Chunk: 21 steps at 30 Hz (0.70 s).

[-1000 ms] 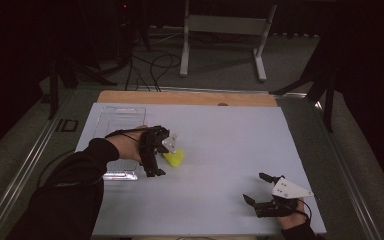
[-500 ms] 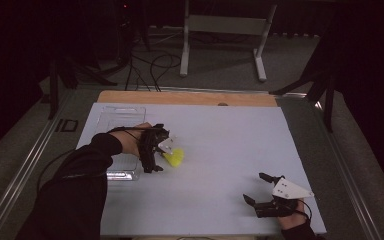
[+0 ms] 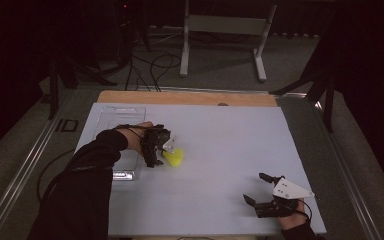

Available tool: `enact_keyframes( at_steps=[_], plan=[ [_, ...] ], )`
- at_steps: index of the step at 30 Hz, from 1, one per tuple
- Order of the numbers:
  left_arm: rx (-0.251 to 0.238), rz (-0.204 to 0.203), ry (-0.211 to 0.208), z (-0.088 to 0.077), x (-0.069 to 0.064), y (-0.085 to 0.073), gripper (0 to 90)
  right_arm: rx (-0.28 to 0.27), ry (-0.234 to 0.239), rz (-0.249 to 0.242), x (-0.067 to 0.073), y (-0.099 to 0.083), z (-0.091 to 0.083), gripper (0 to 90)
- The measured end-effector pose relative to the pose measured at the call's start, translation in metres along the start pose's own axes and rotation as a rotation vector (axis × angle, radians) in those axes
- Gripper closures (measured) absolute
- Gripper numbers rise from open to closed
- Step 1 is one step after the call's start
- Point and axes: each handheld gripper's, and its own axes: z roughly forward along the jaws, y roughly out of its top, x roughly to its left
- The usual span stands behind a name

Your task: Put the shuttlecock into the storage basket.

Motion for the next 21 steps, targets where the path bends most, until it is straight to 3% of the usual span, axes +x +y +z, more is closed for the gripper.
enact_keyframes(
  at_steps=[7,9,13,21],
  plan=[
    [0.030,0.020,-0.027,0.008,0.002,-0.002,21.3,0.000,0.004,0.003,0.000,0.000,0.000,8.4],
    [0.013,-0.003,-0.036,0.012,0.005,-0.004,25.5,0.003,0.007,0.008,0.000,-0.001,0.000,8.5],
    [0.033,0.013,-0.031,0.018,0.008,-0.005,31.0,0.002,0.006,0.001,0.000,0.000,0.000,8.5],
    [0.043,-0.001,-0.057,0.026,0.014,-0.005,38.7,0.006,0.010,0.006,0.000,-0.001,0.000,8.5]
  ],
)
